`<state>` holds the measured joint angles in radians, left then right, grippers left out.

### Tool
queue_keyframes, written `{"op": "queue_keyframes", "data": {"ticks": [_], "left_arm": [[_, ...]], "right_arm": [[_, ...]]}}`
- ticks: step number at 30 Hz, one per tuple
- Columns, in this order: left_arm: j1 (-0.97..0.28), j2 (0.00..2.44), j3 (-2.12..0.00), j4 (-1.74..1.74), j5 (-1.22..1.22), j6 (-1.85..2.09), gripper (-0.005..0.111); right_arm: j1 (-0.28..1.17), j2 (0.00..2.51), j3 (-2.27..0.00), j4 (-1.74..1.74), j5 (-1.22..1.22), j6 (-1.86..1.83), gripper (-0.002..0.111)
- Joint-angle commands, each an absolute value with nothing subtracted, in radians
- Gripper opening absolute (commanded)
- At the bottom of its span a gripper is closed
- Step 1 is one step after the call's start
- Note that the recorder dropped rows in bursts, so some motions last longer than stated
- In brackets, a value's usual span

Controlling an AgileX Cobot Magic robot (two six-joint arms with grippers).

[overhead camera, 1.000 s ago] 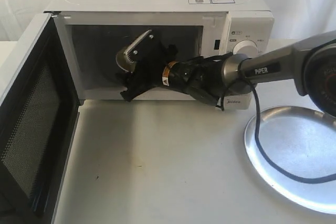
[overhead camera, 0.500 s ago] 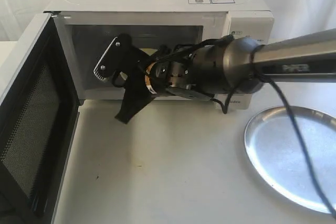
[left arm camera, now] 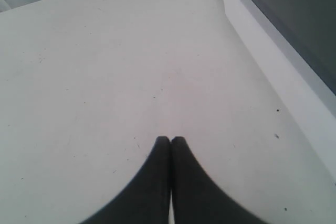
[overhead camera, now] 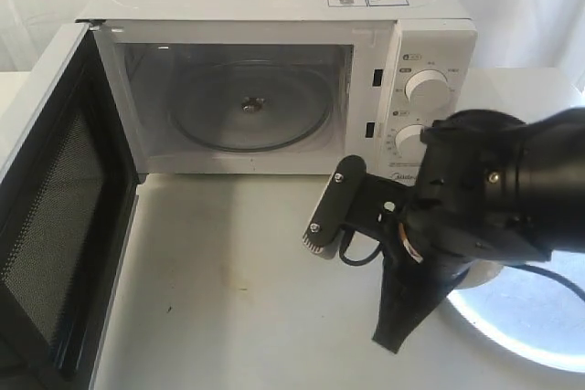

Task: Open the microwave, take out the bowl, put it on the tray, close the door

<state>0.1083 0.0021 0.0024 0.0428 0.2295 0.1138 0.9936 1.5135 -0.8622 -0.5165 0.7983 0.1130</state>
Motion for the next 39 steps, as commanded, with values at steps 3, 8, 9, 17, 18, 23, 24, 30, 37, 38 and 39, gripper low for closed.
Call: {"op": "queue_keyframes", "data": {"ticks": [3,8,9,17,18,23,24,30,37,38,39], "left_arm": [[0.108,0.0,0.0,0.034,0.232,0.109,0.0],[0.108,0.0,0.0,0.034,0.232,0.109,0.0],[0.108,0.0,0.0,0.034,0.232,0.109,0.0],[0.108,0.0,0.0,0.034,0.232,0.109,0.0],[0.108,0.0,0.0,0.034,0.232,0.109,0.0],[0.108,0.0,0.0,0.034,0.232,0.109,0.0],[0.108,0.0,0.0,0.034,0.232,0.109,0.0],[0.108,0.0,0.0,0.034,0.232,0.109,0.0],[0.108,0.0,0.0,0.034,0.232,0.109,0.0],[0.108,0.0,0.0,0.034,0.232,0.109,0.0],[0.108,0.0,0.0,0.034,0.232,0.109,0.0]], "right_arm": [[0.94,1.519,-0.76,-0.801,0.696,0.439,0.0],[0.904,1.542,-0.735,-1.001,0.645,0.791,0.0],[0.9,1.549,-0.735,-1.022,0.626,0.822,0.0],[0.854,1.647,-0.735,-1.1,0.57,0.897,0.02],[0.845,1.671,-0.735,-1.11,0.57,0.897,0.024],[0.836,1.725,-0.735,-1.182,0.57,0.908,0.036],[0.836,1.725,-0.737,-1.206,0.568,0.929,0.036],[0.836,1.65,-0.738,-1.395,0.503,1.092,0.036],[0.836,1.474,-0.808,-1.44,-0.129,1.197,0.035],[0.836,1.466,-0.827,-1.44,-0.309,1.174,0.035],[0.838,1.466,-0.847,-1.434,-0.44,1.141,0.031]]}}
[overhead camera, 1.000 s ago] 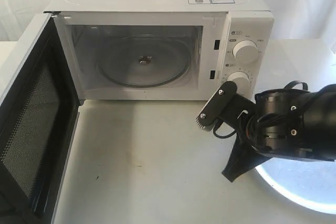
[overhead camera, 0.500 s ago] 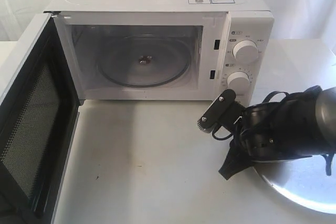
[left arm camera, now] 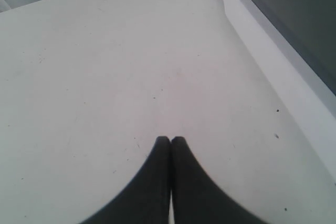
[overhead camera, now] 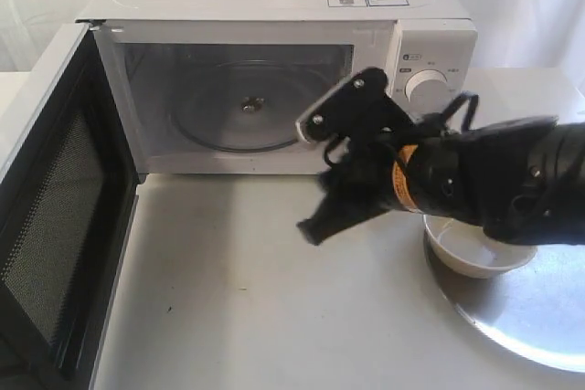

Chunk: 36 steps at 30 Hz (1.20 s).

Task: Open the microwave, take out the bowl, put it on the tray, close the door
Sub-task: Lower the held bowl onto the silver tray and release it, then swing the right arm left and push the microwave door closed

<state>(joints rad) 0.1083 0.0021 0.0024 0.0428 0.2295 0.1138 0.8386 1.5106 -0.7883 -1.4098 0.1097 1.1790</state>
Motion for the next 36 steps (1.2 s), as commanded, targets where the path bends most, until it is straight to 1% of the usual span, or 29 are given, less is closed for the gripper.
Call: {"op": "queue_keyframes", "data": {"ticks": [1,2,4,6,7,10,16,21,24,27,32,36], "left_arm": [[0.108,0.0,0.0,0.034,0.232,0.109,0.0],[0.108,0.0,0.0,0.034,0.232,0.109,0.0],[0.108,0.0,0.0,0.034,0.232,0.109,0.0],[0.108,0.0,0.0,0.034,0.232,0.109,0.0],[0.108,0.0,0.0,0.034,0.232,0.109,0.0],[0.108,0.0,0.0,0.034,0.232,0.109,0.0],[0.108,0.0,0.0,0.034,0.232,0.109,0.0],[0.108,0.0,0.0,0.034,0.232,0.109,0.0],[0.108,0.0,0.0,0.034,0.232,0.109,0.0],[0.108,0.0,0.0,0.034,0.232,0.109,0.0],[0.108,0.0,0.0,0.034,0.232,0.109,0.0],[0.108,0.0,0.0,0.034,0.232,0.109,0.0]], "right_arm": [[0.853,1.468,-0.88,-1.405,-0.584,1.081,0.027],[0.869,1.47,-0.903,-1.365,-0.633,1.038,0.019],[0.926,1.474,-0.959,-1.21,-0.633,0.888,0.0],[0.982,1.481,-1.006,-1.041,-0.597,0.689,0.0],[1.021,1.49,-1.039,-0.898,-0.59,0.555,0.0],[1.111,1.546,-1.109,-0.648,-0.655,0.297,0.0],[1.267,1.741,-1.296,-0.621,-0.697,-0.022,0.0],[1.338,1.92,-1.447,-0.619,-0.662,-0.296,0.0],[1.354,1.988,-1.526,-0.563,-0.579,-0.427,0.0],[1.354,2.017,-1.587,-0.524,-0.418,-0.529,0.0],[1.354,1.987,-1.617,-0.524,-0.106,-0.896,0.0],[1.352,1.938,-1.617,-0.532,0.115,-0.939,0.0]]}}
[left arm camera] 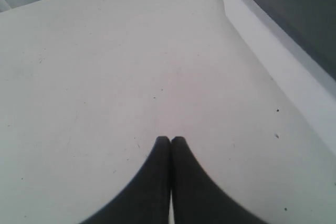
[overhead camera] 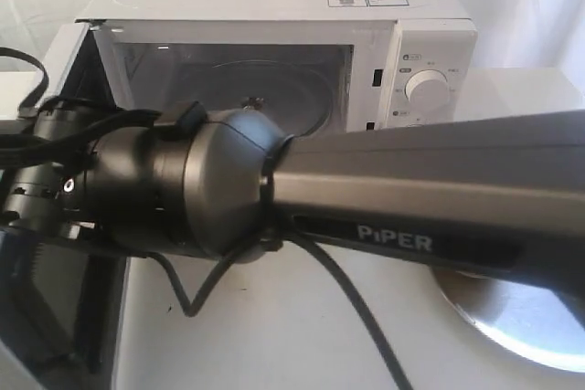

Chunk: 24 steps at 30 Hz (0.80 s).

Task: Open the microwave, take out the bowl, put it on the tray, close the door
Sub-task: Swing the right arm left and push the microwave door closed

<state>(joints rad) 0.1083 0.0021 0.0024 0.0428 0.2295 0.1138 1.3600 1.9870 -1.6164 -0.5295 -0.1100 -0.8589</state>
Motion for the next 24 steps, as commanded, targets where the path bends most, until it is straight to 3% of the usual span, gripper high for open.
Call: {"op": "queue_keyframes", "data": {"ticks": [1,7,14,17,24], "left_arm": [[0.108,0.0,0.0,0.034,0.232,0.109,0.0],[0.108,0.0,0.0,0.034,0.232,0.109,0.0],[0.108,0.0,0.0,0.034,0.232,0.109,0.0],[0.108,0.0,0.0,0.034,0.232,0.109,0.0],[0.108,0.0,0.0,0.034,0.232,0.109,0.0]], "right_arm": [[1.352,1.923,-1.617,-0.545,0.186,-0.939,0.0],[1.329,1.854,-1.617,-0.809,0.583,-0.775,0.0],[1.242,1.877,-1.617,-1.336,0.972,0.091,0.0],[1.18,1.881,-1.614,-1.362,1.024,0.297,0.0],[1.048,1.922,-1.614,-1.36,1.029,0.32,0.0]]}}
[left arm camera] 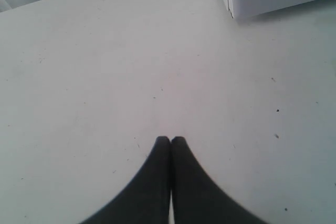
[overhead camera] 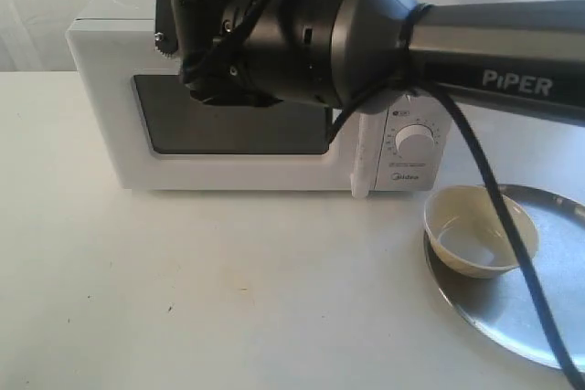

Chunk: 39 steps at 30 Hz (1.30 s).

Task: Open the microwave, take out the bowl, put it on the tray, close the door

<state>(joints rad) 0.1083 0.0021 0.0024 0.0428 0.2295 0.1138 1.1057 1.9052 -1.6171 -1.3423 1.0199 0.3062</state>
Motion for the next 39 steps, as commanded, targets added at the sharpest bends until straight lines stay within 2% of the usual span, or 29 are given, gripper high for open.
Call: {"op": "queue_keyframes", "data": {"ticks": [1,8,16,25,29,33,37,39], "left_arm": [[0.108,0.0,0.0,0.034,0.232,0.109,0.0],[0.108,0.0,0.0,0.034,0.232,0.109,0.0],[0.108,0.0,0.0,0.034,0.232,0.109,0.0],[0.108,0.0,0.0,0.034,0.232,0.109,0.0],[0.108,0.0,0.0,0.034,0.232,0.109,0.0],[0.108,0.0,0.0,0.034,0.232,0.109,0.0],[0.108,0.0,0.0,0.034,0.232,0.109,0.0],[0.108,0.0,0.0,0.034,0.232,0.109,0.0]], "right_arm": [[1.033,1.927,-1.614,-1.36,1.027,0.327,0.0],[1.012,1.842,-1.614,-1.238,1.06,0.458,0.0],[1.019,1.558,-1.577,-0.825,1.043,0.174,0.0],[1.028,1.181,-1.237,-0.563,0.943,0.246,0.0],[1.028,0.925,-1.01,-0.512,0.895,0.246,0.0],[1.028,0.696,-0.832,-0.505,0.748,0.32,0.0],[1.028,0.443,-0.569,-0.41,0.489,0.317,0.0],[1.028,0.374,-0.502,-0.393,0.487,0.327,0.0]]}}
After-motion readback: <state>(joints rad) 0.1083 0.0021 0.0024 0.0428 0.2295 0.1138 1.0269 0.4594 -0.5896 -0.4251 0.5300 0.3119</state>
